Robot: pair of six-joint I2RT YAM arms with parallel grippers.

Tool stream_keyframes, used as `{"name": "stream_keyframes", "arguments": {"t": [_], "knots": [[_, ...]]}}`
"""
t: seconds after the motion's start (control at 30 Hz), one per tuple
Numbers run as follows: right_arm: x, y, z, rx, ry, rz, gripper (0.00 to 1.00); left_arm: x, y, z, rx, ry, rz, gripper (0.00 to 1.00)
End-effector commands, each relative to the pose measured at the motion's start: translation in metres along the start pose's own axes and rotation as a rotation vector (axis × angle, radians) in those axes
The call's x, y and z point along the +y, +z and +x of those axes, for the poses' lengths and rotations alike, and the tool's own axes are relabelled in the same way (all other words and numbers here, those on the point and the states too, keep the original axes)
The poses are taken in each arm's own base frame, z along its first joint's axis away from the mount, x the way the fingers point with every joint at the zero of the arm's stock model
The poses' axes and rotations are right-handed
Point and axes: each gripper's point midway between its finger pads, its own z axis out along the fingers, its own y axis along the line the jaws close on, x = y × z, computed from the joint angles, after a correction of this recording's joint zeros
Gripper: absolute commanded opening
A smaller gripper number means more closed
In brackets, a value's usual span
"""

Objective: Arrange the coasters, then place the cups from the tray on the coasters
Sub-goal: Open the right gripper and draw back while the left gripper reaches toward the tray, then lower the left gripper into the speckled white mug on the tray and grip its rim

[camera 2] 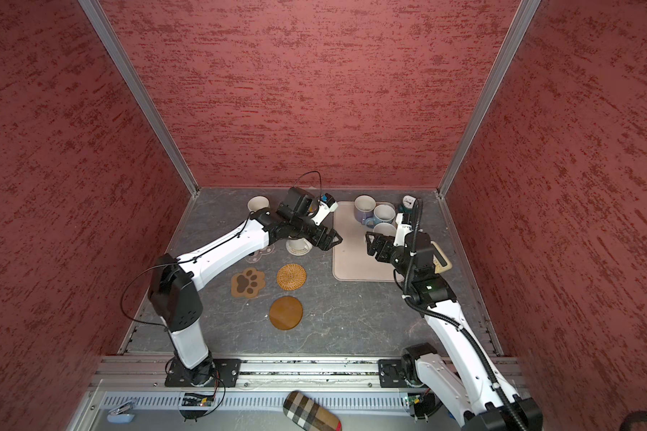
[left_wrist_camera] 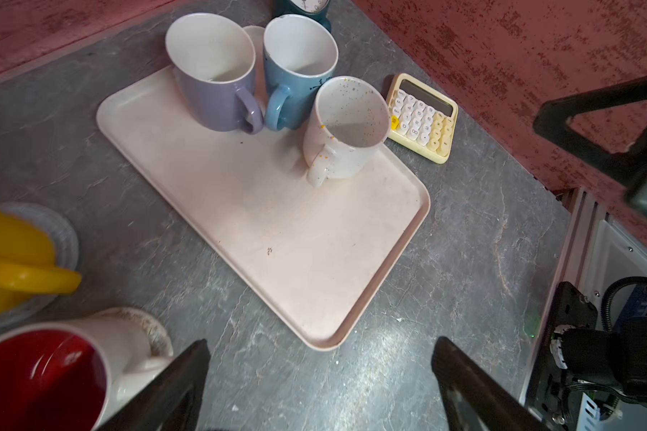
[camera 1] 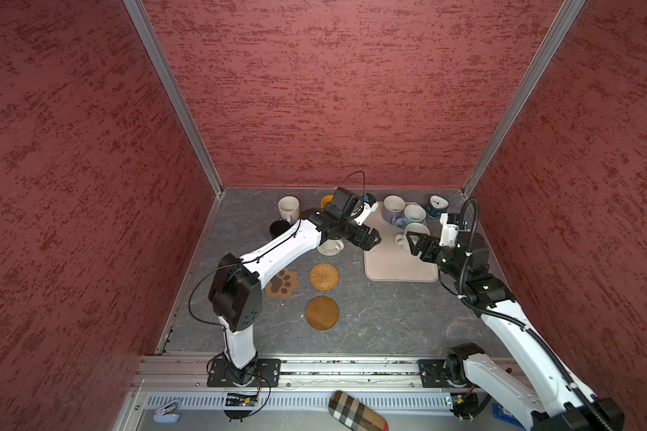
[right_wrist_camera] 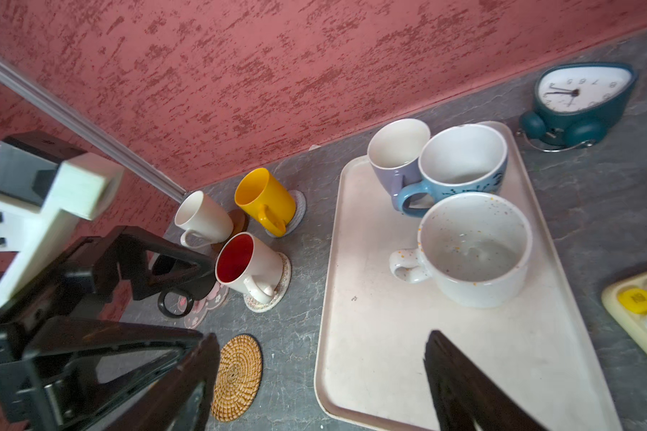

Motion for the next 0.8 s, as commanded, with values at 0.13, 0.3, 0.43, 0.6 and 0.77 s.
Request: {"name": "stream_keyframes", "arguments": {"t": [0.13, 0.3, 0.43, 0.6, 0.77], "knots": [[-0.040, -0.014, -0.009, -0.062, 0.091, 0.098, 0.86, -0.007, 0.045, -0.019, 0.003, 0.115, 0.091, 0.89], [-0.066, -0.023, -0.016, -0.123, 0.168, 0.149, 0.86, -0.016, 0.080, -0.028, -0.007, 0.188, 0.118, 0.87], [-0.082, -0.025, -0.017, -0.144, 0.199, 0.186, 0.86, -0.017, 0.104, -0.028, 0.006, 0.222, 0.126, 0.85], [-0.086, -0.019, -0.013, -0.134, 0.202, 0.186, 0.86, -0.014, 0.124, -0.026, 0.004, 0.266, 0.110, 0.82], [-0.088, -0.017, -0.011, -0.127, 0.197, 0.190, 0.86, -0.011, 0.143, -0.025, 0.006, 0.296, 0.095, 0.74]]}}
